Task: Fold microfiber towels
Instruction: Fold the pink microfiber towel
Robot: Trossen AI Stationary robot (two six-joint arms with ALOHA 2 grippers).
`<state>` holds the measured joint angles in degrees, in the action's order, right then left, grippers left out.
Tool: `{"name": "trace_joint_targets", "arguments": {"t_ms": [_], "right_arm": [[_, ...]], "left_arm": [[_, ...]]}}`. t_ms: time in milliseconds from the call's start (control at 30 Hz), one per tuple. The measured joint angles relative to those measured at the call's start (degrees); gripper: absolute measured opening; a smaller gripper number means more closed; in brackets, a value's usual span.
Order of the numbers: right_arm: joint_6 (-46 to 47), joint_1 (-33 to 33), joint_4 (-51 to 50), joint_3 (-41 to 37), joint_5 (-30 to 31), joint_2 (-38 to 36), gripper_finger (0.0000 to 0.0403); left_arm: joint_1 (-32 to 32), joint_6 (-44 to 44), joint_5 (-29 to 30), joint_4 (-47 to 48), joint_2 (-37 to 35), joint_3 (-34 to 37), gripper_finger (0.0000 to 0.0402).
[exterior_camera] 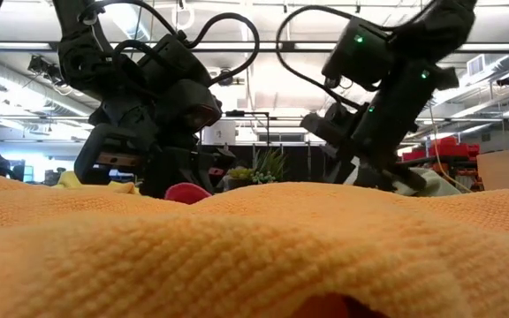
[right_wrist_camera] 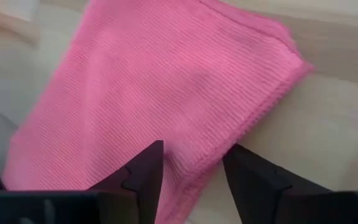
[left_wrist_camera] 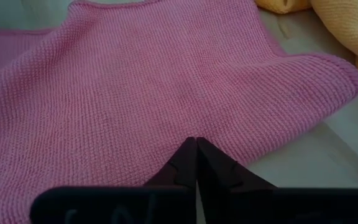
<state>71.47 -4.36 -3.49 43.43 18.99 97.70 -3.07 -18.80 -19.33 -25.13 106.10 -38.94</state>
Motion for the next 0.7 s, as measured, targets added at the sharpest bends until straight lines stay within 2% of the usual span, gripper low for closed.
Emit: {"name": "trace_joint_targets", "arguments": {"t_ms": [233,500,700], "right_arm": [[-1.05,0.43,1.48,-0.54,2.17,-0.06,0.0156],[-4.03,1.61,-0.03,0.14,3.05,-0.06,0.0096],[-7.36,2.87,-0.07,0.18,2.98,-0.39,0.0044]], "left_arm": [[0.00,-0.07,0.02,0.12,0.00,0.00,0.0023],[0.00,-0.23,0.02,0.12,0.00,0.00,0.0011],[0.00,-0.01,0.02,0.12,0.02,0.00,0.0024]]}}
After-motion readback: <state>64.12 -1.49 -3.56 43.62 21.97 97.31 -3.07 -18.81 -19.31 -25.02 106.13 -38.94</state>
